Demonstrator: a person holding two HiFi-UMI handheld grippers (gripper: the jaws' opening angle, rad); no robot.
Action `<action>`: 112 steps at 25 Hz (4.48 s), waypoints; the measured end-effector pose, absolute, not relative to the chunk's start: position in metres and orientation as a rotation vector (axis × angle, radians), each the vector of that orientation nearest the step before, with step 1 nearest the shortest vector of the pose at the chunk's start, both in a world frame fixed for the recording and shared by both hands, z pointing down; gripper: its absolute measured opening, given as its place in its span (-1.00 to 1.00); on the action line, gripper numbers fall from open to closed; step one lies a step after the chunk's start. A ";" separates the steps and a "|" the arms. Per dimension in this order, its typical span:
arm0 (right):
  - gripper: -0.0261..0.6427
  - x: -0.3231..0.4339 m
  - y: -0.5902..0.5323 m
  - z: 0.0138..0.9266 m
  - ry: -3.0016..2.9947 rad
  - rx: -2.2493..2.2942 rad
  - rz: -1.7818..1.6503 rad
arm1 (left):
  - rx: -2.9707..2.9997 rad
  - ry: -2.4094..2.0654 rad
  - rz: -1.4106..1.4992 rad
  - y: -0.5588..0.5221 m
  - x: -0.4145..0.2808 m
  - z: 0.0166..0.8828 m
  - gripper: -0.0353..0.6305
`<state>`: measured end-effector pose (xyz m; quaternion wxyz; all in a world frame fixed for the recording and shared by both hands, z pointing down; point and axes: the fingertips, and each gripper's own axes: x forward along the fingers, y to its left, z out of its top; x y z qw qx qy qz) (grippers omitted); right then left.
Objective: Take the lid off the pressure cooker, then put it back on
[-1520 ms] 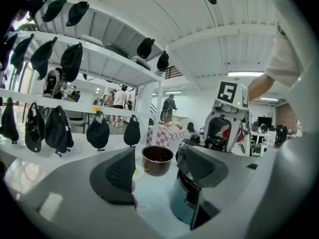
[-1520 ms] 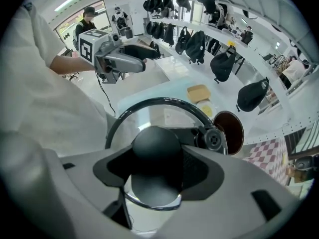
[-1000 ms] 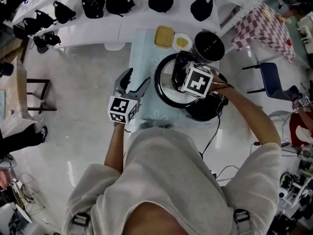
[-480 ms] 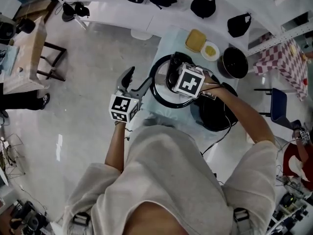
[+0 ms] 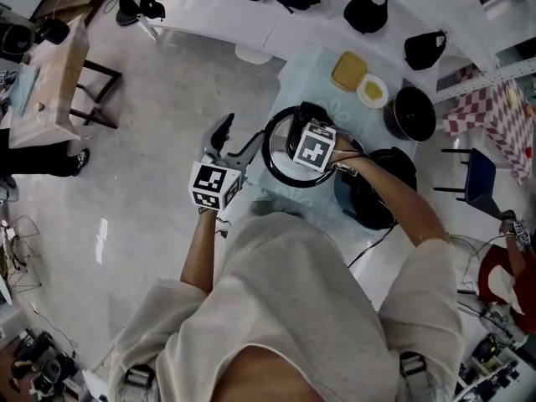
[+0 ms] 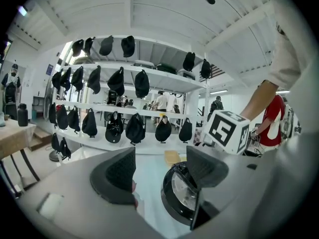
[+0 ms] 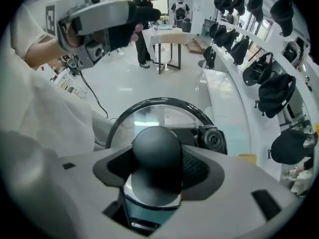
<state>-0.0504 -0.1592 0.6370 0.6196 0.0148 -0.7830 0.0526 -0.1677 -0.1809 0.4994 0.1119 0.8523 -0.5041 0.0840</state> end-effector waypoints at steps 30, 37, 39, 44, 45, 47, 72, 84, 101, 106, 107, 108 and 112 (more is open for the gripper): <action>-0.08 -0.035 -0.142 0.792 -1.697 0.066 0.142 | 2.488 -1.409 0.339 -0.187 -0.161 0.511 0.05; -0.07 -0.053 -0.161 0.733 -1.880 0.206 0.108 | 2.561 -1.368 0.303 -0.194 -0.141 0.506 0.05; -0.08 -0.056 -0.170 0.702 -1.959 0.286 0.132 | 2.589 -1.328 0.302 -0.195 -0.131 0.503 0.05; -0.08 -0.045 -0.185 0.634 -2.107 0.495 0.145 | 2.643 -1.255 0.294 -0.198 -0.107 0.491 0.05; -0.08 -0.039 -0.189 0.620 -2.137 0.561 0.153 | 2.662 -1.249 0.284 -0.200 -0.102 0.488 0.05; -0.10 -0.022 -0.199 0.591 -2.197 0.712 0.182 | 2.694 -1.236 0.276 -0.202 -0.094 0.481 0.05; -0.15 0.266 -0.127 0.380 -2.177 2.080 0.245 | 2.899 -1.032 0.243 -0.208 -0.003 0.440 0.05; -0.14 0.233 -0.136 0.404 -2.243 1.896 0.271 | 2.893 -1.031 0.248 -0.198 0.009 0.441 0.05; -0.07 -0.023 -0.151 0.600 -2.180 0.591 0.172 | 2.668 -1.355 0.241 -0.204 -0.105 0.465 0.05; -0.06 -0.040 -0.137 0.670 -2.005 0.324 0.122 | 2.631 -1.380 0.236 -0.205 -0.121 0.470 0.05; -0.06 -0.041 -0.136 0.681 -1.976 0.289 0.121 | 2.623 -1.385 0.236 -0.206 -0.125 0.472 0.05; -0.06 -0.041 -0.136 0.692 -1.948 0.258 0.117 | 2.616 -1.390 0.237 -0.206 -0.128 0.473 0.05; -0.05 -0.034 -0.142 0.728 -1.844 0.173 0.120 | 2.591 -1.417 0.245 -0.209 -0.141 0.478 0.05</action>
